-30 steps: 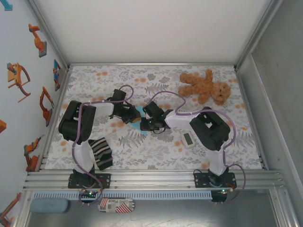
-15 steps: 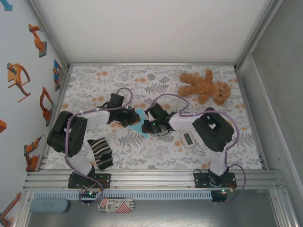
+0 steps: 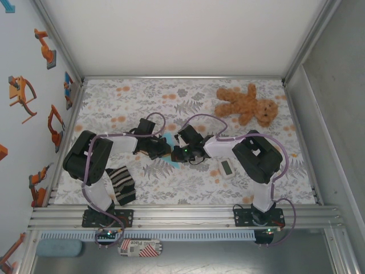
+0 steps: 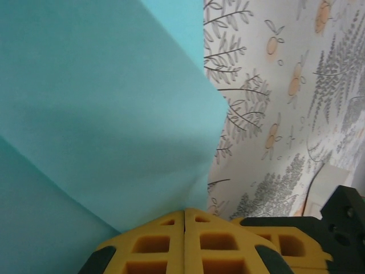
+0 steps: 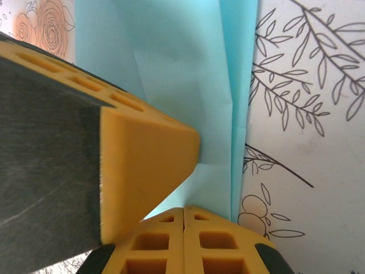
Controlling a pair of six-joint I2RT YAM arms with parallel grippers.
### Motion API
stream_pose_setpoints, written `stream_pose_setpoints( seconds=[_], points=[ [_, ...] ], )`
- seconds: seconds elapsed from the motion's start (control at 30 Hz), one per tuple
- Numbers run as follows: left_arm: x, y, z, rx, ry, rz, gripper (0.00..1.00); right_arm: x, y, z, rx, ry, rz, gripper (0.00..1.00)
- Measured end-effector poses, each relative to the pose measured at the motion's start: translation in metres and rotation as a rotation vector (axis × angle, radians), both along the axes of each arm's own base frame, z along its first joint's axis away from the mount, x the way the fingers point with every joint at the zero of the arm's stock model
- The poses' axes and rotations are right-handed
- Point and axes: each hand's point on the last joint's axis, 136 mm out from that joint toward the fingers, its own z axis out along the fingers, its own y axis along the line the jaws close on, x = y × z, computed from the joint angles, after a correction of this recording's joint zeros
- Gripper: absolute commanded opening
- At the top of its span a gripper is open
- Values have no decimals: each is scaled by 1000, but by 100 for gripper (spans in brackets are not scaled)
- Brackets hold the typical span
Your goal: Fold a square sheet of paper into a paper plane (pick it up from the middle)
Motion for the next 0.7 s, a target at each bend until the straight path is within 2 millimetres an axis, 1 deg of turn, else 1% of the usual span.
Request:
stream_pose_setpoints(
  seconds=[0.33,0.43,0.53,0.7],
  points=[
    [4,1,-3,10,5,-23,4,0,-1,-1,-5,-2,5,0],
    [9,3,-3,7,8,-22,4,-1,-1,-1,-7,-6,11,0],
    [22,10,-2,11,-1,-4,4,-1,-2,-1,-10,-11,19,0],
    [53,29,1,12,-34,47,5,-5,-7,-2,-24,-14,31,0]
  ],
)
